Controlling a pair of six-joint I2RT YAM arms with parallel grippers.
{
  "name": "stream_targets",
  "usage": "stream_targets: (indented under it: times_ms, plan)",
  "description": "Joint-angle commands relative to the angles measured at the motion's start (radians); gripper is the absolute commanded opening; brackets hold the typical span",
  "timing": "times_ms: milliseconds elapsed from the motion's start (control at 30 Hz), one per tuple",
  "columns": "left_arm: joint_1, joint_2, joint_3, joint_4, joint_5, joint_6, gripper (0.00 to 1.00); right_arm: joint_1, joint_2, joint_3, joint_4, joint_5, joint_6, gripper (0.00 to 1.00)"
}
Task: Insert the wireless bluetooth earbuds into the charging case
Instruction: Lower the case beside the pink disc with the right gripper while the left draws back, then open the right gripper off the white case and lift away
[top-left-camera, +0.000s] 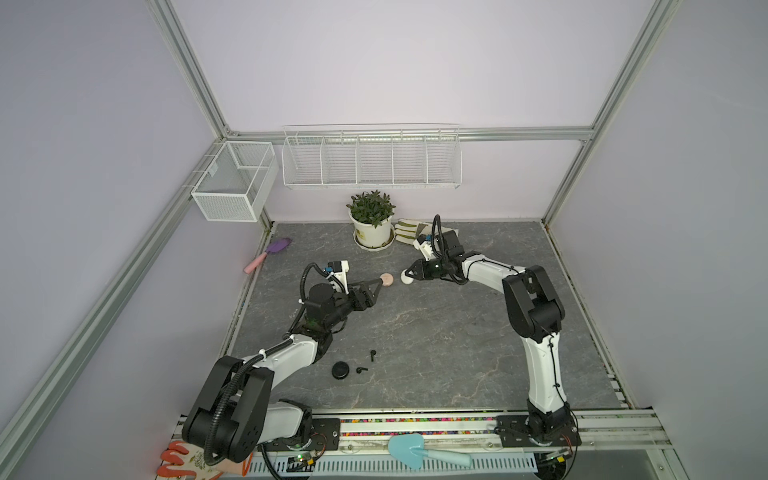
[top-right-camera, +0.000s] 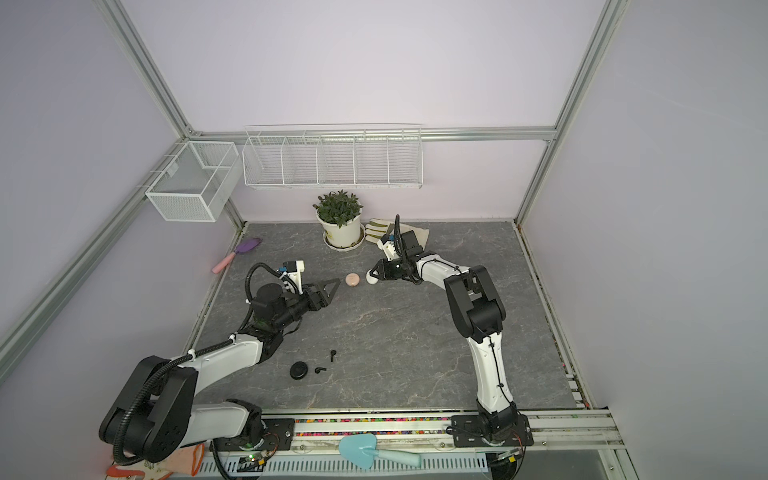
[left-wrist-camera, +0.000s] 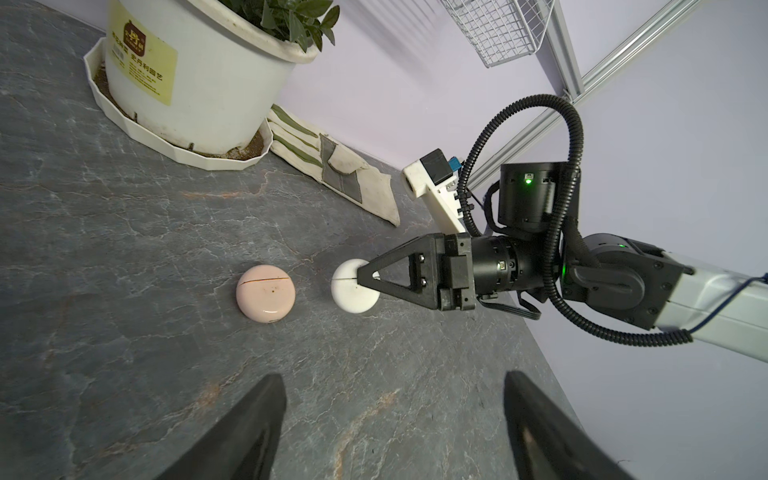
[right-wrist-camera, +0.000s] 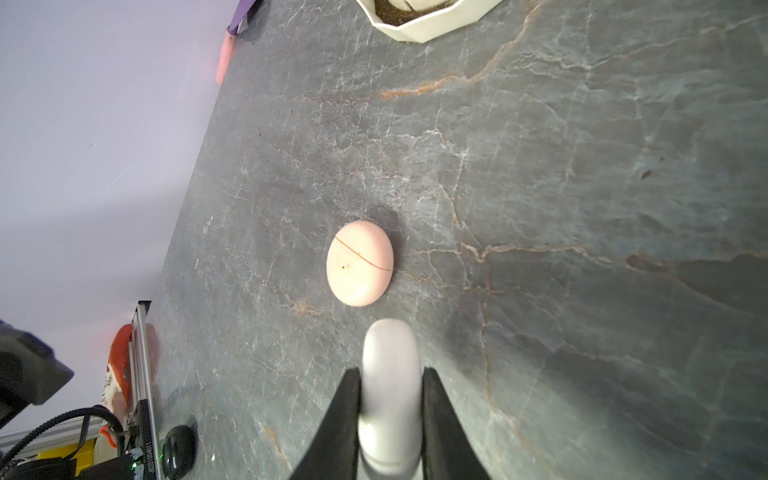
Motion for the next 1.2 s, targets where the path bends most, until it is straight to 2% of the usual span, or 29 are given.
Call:
stream_targets:
  times_ms: [0,333,667,1167]
  plan:
    - [0.002,0.014,0.037,0.019,0.018,0.007,0.83,0.003,0.036,0.038,-0.015,0.002,0.014,0.18]
    - [0.012,0.007,0.041,0.019,0.025,0.011,0.84,0.012,0.099,0.098,-0.036,0.013,0.044,0.19]
    - [0.018,0.016,0.041,0.026,0.028,0.01,0.84,0.005,0.124,0.115,-0.06,0.026,0.045,0.25]
    - [0.023,0.025,0.031,0.046,0.024,-0.004,0.84,-0.002,0.114,0.118,-0.114,0.083,0.026,0.49]
